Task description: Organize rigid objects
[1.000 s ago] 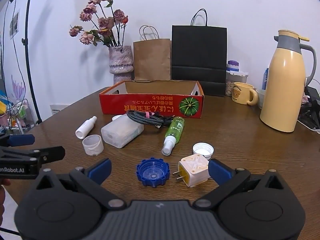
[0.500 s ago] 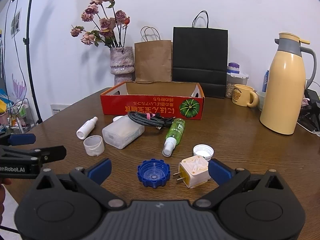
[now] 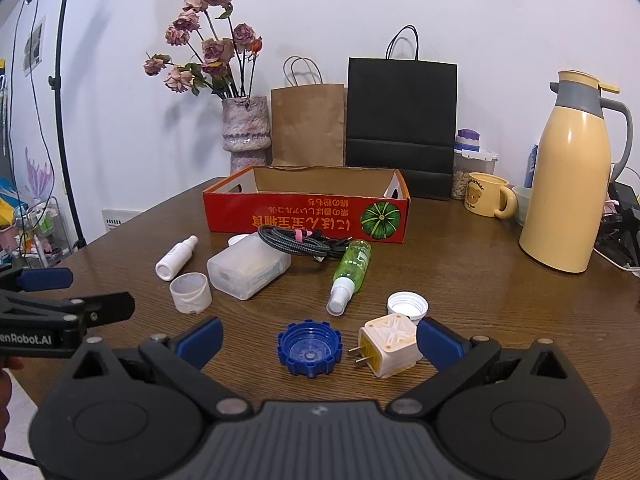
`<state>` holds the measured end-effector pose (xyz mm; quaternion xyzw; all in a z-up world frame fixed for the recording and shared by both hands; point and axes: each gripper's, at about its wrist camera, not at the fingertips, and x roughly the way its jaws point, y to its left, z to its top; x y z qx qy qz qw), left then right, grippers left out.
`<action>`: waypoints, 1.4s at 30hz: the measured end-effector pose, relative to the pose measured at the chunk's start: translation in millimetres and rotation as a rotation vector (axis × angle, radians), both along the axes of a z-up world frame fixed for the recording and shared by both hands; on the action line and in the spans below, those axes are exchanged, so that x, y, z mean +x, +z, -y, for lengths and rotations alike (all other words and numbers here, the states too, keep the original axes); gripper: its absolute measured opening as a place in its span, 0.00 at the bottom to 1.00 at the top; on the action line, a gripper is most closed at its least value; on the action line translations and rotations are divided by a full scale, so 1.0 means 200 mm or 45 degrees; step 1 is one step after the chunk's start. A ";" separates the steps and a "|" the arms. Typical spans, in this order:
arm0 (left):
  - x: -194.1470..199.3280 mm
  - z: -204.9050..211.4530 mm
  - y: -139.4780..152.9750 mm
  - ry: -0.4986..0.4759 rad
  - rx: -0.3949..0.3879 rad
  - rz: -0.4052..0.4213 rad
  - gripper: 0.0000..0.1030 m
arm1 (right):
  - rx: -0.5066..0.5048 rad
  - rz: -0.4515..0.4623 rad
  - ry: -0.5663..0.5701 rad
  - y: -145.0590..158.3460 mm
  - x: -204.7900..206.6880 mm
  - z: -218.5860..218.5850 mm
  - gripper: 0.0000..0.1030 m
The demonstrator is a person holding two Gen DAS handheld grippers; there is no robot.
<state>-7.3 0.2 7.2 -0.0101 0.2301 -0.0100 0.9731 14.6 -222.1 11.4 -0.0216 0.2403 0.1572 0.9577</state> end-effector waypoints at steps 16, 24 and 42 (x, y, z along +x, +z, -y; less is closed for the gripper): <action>0.00 0.01 0.00 0.001 -0.001 0.000 1.00 | -0.001 0.003 -0.001 0.00 -0.01 0.00 1.00; 0.00 0.00 0.00 0.000 -0.002 0.000 1.00 | 0.000 0.004 -0.001 0.00 -0.01 0.00 1.00; 0.00 0.00 0.00 0.000 -0.002 0.001 1.00 | -0.002 0.010 -0.001 0.00 -0.02 0.00 1.00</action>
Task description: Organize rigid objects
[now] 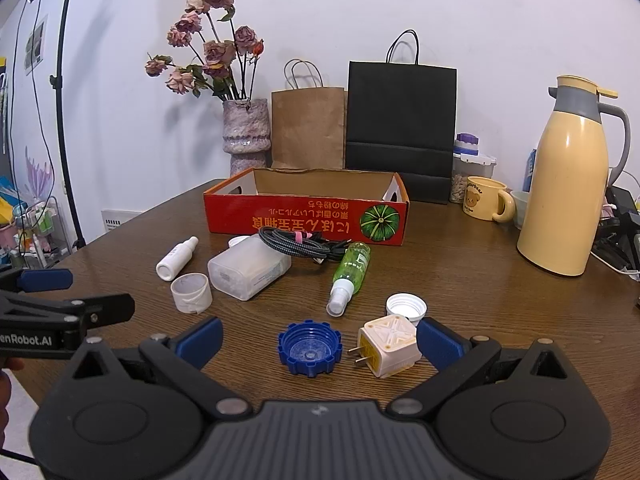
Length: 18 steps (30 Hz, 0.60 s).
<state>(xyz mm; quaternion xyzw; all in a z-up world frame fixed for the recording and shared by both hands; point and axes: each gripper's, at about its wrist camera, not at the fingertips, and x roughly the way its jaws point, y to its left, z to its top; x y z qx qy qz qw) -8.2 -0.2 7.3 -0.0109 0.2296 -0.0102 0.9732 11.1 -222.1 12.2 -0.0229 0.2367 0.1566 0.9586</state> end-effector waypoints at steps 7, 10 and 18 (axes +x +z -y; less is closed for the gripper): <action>0.00 0.00 0.00 0.000 -0.001 0.000 1.00 | -0.003 0.006 0.001 0.01 -0.01 0.01 1.00; 0.00 0.00 0.00 0.000 -0.001 0.000 1.00 | -0.002 0.005 0.001 0.01 -0.01 0.00 1.00; 0.00 0.00 0.00 -0.001 -0.002 0.002 1.00 | -0.004 0.008 0.000 0.01 -0.01 0.00 1.00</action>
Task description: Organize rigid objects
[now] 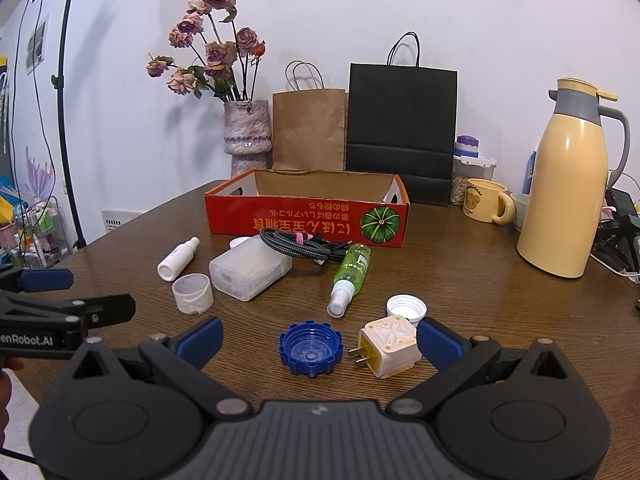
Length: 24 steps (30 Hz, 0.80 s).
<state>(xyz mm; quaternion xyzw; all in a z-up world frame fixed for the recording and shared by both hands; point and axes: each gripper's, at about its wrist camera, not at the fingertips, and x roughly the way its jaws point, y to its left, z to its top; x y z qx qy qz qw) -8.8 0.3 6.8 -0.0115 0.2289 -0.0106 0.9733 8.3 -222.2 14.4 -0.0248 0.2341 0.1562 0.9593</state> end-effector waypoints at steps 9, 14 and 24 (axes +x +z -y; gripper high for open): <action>0.00 0.00 0.00 0.002 -0.003 -0.003 1.00 | -0.003 0.003 0.001 0.01 0.00 0.00 1.00; 0.01 -0.01 -0.01 0.003 -0.008 -0.014 1.00 | -0.008 -0.005 0.000 0.00 0.01 0.00 1.00; 0.10 -0.04 -0.05 0.007 -0.012 -0.052 1.00 | -0.031 -0.048 -0.035 -0.08 0.12 0.03 1.00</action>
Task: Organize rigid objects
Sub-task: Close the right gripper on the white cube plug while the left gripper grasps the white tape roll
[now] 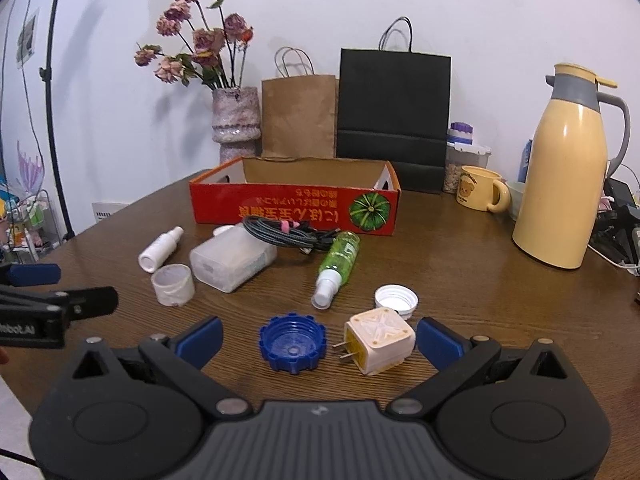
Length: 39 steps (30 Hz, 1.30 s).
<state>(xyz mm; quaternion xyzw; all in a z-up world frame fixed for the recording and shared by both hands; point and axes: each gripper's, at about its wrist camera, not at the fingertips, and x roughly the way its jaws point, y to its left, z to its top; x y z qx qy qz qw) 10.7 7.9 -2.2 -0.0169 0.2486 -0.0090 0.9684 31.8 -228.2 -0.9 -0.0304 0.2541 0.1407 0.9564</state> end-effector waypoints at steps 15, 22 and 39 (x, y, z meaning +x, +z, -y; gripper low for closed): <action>0.16 -0.03 -0.06 0.048 0.001 -0.075 1.00 | -0.082 -0.095 -0.006 -0.14 0.27 0.14 0.83; 0.22 -0.03 -0.09 0.063 0.009 -0.108 1.00 | -0.004 -0.150 0.056 -0.19 0.35 0.17 0.72; 0.41 0.00 -0.14 0.115 0.005 -0.163 1.00 | 0.165 -0.127 0.068 -0.19 0.43 0.22 0.40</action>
